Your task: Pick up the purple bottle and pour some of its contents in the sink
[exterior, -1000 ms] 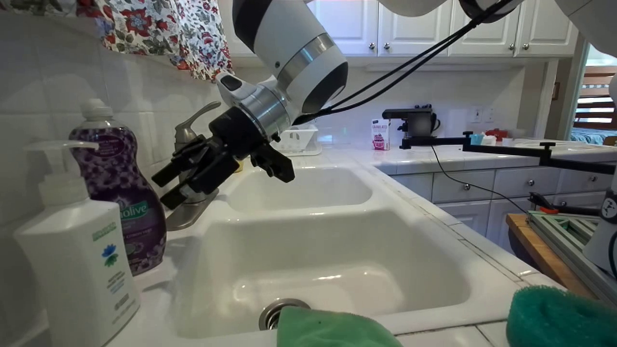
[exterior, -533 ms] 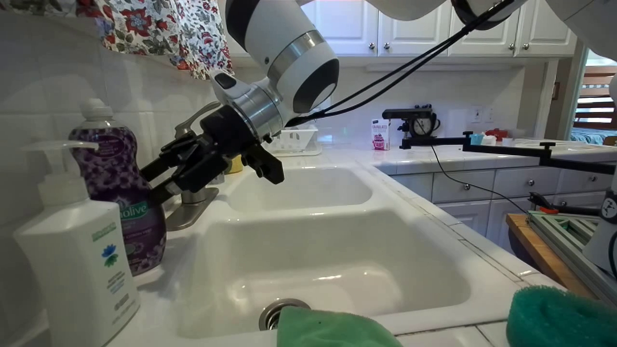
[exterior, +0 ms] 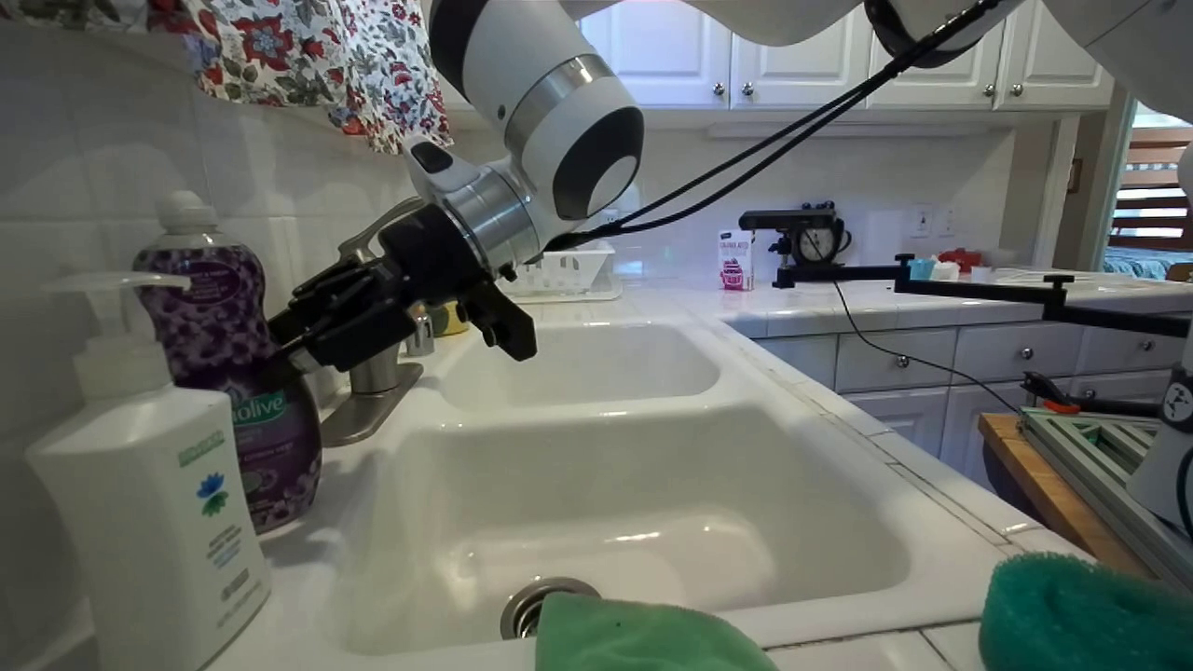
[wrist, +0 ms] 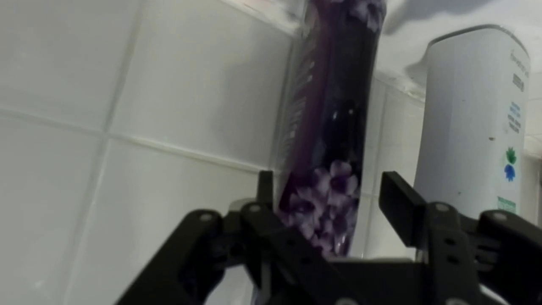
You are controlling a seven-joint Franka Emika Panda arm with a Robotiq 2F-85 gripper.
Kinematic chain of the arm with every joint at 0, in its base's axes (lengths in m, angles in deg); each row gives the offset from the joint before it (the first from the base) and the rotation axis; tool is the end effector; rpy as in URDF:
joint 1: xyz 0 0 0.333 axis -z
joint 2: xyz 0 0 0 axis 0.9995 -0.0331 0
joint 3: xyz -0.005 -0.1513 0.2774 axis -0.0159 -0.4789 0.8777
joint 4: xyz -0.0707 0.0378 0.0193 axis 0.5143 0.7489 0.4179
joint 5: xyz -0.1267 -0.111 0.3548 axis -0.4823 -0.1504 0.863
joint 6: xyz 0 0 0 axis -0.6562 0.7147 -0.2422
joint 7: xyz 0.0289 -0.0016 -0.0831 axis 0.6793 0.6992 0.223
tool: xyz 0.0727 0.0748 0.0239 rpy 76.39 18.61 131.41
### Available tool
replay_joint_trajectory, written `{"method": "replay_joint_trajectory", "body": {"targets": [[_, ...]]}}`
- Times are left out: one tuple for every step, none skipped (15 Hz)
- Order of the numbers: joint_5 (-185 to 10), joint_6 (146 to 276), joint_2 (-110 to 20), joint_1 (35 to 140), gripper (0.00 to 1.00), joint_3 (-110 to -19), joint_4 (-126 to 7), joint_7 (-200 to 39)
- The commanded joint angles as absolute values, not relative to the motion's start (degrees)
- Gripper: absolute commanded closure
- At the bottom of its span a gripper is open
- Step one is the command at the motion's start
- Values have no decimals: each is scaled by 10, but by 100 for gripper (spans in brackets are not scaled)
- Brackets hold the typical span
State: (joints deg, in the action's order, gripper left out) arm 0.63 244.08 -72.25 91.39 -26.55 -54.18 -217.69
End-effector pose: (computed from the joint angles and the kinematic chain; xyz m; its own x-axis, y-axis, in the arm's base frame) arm 0.6857 0.2368 0.2839 0.0962 0.4950 0.8636 0.8222 -0.5285 0.2113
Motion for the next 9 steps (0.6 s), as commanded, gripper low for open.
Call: {"method": "replay_joint_trajectory", "body": {"targets": [[39, 2437, -741, 922, 37, -252, -517, -2231], [43, 2436, -742, 921, 36, -253, -516, -2235], [46, 2435, -742, 921, 38, -253, -516, -2240], [49, 2434, -742, 921, 41, -254, -516, -2243], [53, 2432, -742, 921, 43, -254, -516, -2246], [54, 2433, -743, 921, 56, -255, -515, -2249], [53, 2431, -743, 921, 52, -255, -515, -2248], [52, 2430, -744, 921, 50, -255, -515, -2248], [53, 2431, -744, 921, 55, -255, -514, -2249]]}}
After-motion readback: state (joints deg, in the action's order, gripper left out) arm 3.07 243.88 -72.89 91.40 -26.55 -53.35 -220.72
